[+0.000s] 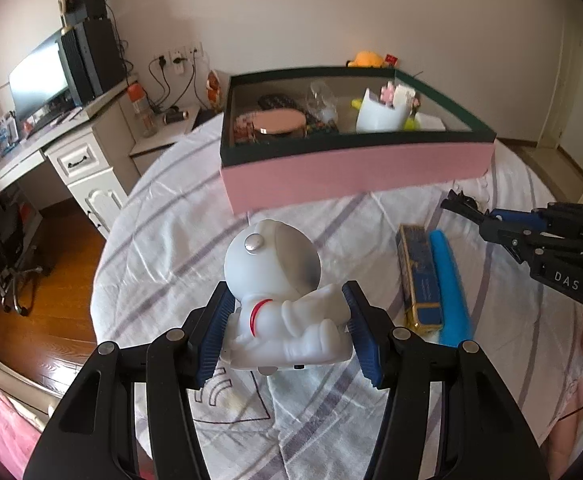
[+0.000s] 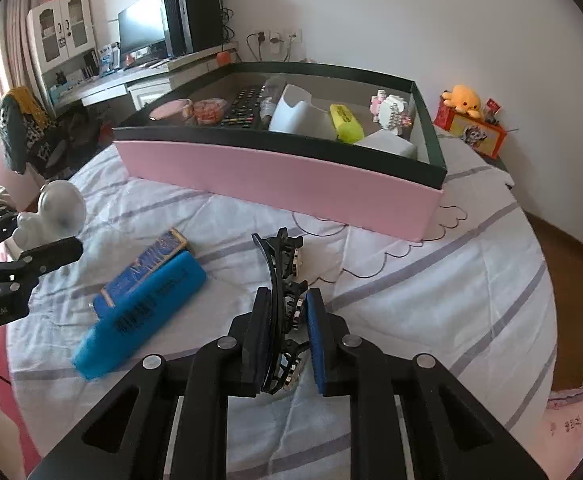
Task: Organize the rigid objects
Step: 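Close right gripper on the black hair clip while left gripper holds the astronaut, then carry astronaut with left gripper while right gripper carries the hair clip over the box, then open left gripper to drop the astronaut while right gripper releases the hair clip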
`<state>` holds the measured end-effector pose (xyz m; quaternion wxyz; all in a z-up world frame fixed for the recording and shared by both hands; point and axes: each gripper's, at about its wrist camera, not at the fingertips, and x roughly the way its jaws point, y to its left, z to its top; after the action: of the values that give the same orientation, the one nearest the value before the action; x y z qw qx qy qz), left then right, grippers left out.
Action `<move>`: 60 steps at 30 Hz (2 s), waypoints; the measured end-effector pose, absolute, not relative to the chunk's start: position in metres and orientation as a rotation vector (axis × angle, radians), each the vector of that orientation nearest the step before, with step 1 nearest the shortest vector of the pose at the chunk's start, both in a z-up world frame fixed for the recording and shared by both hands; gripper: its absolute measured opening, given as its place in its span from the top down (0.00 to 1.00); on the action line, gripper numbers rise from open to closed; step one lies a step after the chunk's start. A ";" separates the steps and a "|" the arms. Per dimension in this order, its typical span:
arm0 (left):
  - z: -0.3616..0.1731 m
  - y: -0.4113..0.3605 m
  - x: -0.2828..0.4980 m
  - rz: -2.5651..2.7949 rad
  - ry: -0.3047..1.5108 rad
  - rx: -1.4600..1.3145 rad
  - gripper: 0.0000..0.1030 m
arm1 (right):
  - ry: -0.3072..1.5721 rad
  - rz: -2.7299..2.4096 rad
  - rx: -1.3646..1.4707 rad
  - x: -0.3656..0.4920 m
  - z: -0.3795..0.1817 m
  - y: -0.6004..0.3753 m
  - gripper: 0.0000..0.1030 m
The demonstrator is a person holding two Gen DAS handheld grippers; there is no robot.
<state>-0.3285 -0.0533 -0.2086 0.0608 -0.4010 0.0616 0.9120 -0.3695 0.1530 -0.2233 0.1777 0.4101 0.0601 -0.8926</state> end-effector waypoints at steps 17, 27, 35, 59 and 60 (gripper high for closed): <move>-0.149 -0.029 -0.347 2.703 0.293 -1.010 0.45 | 0.139 -2.543 1.016 -0.386 -0.161 0.158 0.83; -0.136 -0.012 -0.430 2.602 0.371 -1.052 0.45 | 0.222 -2.545 1.038 -0.453 -0.145 0.156 0.83; -0.143 0.005 -0.510 2.533 0.449 -1.133 0.45 | 0.265 -2.495 1.124 -0.526 -0.155 0.149 0.83; -0.182 0.048 -0.627 2.451 0.568 -1.319 0.44 | 0.237 -2.391 1.361 -0.627 -0.197 0.142 0.82; -0.183 0.049 -0.628 2.456 0.568 -1.320 0.44 | 0.244 -2.404 1.353 -0.626 -0.196 0.143 0.82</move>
<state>-0.6278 0.0488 -0.1827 0.1476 -0.4588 0.1975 0.8536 -0.6258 0.1431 -0.1957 0.1848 0.4802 0.0867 -0.8531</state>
